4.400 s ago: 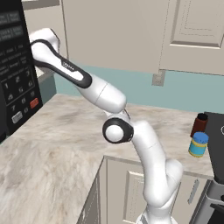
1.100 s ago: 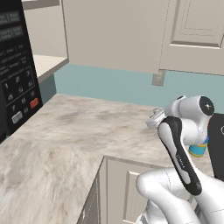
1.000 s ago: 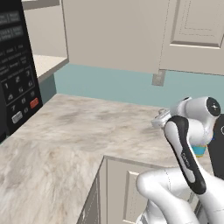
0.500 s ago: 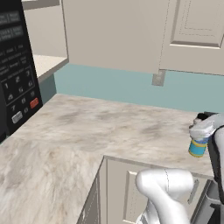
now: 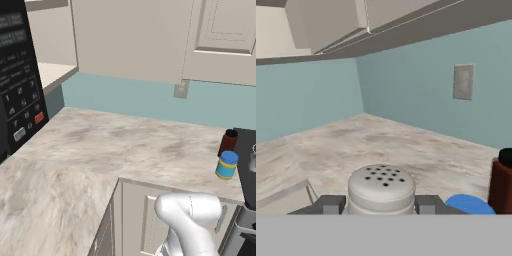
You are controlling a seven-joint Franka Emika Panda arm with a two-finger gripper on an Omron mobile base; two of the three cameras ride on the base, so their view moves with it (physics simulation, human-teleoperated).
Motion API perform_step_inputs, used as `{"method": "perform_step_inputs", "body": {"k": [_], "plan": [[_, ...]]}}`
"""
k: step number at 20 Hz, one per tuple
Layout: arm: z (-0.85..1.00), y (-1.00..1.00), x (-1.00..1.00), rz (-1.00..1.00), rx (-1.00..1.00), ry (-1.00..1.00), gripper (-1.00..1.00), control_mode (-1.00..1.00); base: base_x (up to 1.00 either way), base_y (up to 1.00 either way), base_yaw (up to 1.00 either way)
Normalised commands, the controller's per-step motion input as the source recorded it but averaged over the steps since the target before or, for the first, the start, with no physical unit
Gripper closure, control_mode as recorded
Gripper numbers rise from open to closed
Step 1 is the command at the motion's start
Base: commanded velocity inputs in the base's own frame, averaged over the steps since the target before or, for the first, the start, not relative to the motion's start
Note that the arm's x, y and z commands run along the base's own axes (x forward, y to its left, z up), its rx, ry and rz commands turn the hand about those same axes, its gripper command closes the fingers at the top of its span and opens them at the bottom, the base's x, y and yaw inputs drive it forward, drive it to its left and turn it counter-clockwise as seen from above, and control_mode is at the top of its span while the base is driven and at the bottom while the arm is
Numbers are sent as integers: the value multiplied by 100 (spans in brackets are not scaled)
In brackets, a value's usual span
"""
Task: Collect the paprika, mayonnaise, and shaker from the cabinet and place them next to the stove.
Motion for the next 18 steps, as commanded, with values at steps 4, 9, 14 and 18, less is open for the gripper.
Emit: {"method": "perform_step_inputs", "body": {"k": [4,9,14,18], "plan": [[-23,-53,-25,18,4,0,100,-100,0,0,0],[-50,-20,-3,29,0,0,100,-100,0,0,0],[-64,-16,-3,32,0,0,100,-100,0,0,0],[-58,0,1,34,4,0,100,-100,0,0,0]]}}
